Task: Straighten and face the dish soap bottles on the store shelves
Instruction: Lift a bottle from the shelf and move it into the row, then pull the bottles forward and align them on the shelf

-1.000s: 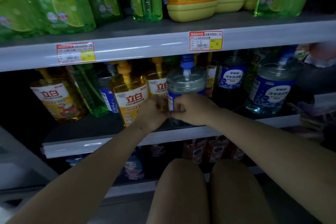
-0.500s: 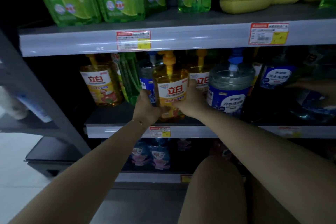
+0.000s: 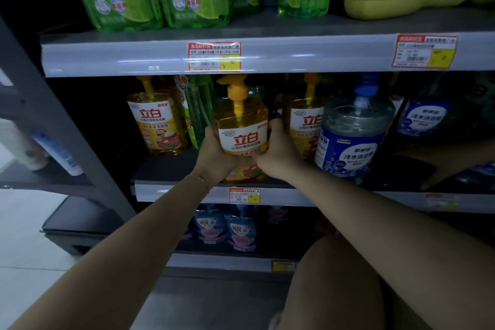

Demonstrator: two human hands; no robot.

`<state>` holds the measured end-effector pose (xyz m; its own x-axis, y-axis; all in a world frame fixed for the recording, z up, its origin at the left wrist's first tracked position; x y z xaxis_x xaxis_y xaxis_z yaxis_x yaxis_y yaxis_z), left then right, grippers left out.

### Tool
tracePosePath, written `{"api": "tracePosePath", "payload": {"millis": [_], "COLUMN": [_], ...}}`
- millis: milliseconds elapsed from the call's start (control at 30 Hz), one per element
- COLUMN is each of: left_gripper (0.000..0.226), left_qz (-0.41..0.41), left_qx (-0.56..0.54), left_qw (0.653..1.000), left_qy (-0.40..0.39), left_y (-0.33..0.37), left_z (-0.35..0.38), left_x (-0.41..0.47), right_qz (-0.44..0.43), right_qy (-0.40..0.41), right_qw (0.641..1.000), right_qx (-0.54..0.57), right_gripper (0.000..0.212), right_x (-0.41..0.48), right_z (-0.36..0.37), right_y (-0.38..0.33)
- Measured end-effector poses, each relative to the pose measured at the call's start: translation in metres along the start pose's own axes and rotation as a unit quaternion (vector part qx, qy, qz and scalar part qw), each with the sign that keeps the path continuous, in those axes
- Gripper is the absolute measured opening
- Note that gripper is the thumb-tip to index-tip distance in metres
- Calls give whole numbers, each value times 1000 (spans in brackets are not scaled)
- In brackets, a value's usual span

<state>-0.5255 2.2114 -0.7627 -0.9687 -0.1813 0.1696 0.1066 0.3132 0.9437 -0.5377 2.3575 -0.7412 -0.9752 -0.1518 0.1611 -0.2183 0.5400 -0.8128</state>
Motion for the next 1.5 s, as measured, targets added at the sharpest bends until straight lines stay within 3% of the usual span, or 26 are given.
{"api": "tracePosePath", "payload": {"millis": [100, 333, 467, 533, 600, 667, 733, 800, 867, 967, 1067, 1233, 1500], "left_gripper": [105, 91, 88, 80, 60, 37, 29, 37, 57, 81, 95, 95, 87], "left_qz": [-12, -8, 25, 54, 106, 155, 187, 172, 122, -11, -103, -103, -99], "left_qx": [2, 28, 69, 143, 217, 266, 274, 264, 248, 188, 124, 17, -63], "left_qw": [999, 989, 966, 945, 929, 925, 933, 947, 960, 980, 981, 984, 973], "left_qy": [44, 144, 249, 288, 279, 225, 142, 61, 31, 66, 105, 146, 199], "left_y": [-8, -25, -28, -27, -22, -14, -7, 0, 5, 6, -3, -6, -2], "left_z": [-21, -63, -77, -81, -76, -62, -41, -17, 6, 25, 28, 34, 49], "left_x": [0, -8, -18, -25, -33, -38, -35, -24, -10, 16, 43, 58, 46], "right_qz": [-22, -29, -16, -23, -7, 33, 57, 75, 90, 105, 139, 151, 155], "right_qy": [-36, -148, -198, -142, -52, 17, 49, 44, 27, 3, -32, -47, -74], "right_qw": [999, 985, 976, 989, 999, 999, 997, 994, 993, 991, 984, 972, 951], "right_qx": [14, 78, 89, 37, 5, 19, 34, 58, 79, 84, 108, 174, 259], "right_gripper": [63, 67, 71, 58, 52, 61, 72, 84, 88, 69, 68, 63, 70], "right_x": [-4, -11, -11, -3, 10, 24, 37, 48, 58, 70, 82, 87, 73], "right_z": [14, 45, 55, 57, 52, 41, 29, 19, 13, 5, 6, 14, -3], "right_y": [-10, -36, -42, -33, -19, -7, -1, 0, 0, -3, -7, -6, 1]}}
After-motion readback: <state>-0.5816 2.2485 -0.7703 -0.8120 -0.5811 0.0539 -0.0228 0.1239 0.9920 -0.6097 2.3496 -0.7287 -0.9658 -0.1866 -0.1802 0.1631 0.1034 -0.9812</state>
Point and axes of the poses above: each hand's wrist, its own x-axis towards the middle knuckle, its own z-axis out of the palm, y = z × x, the point moved 2 cm from there along x, towards the middle knuckle, and after that the axes turned 2 degrees about y, right-handed, at the moved point
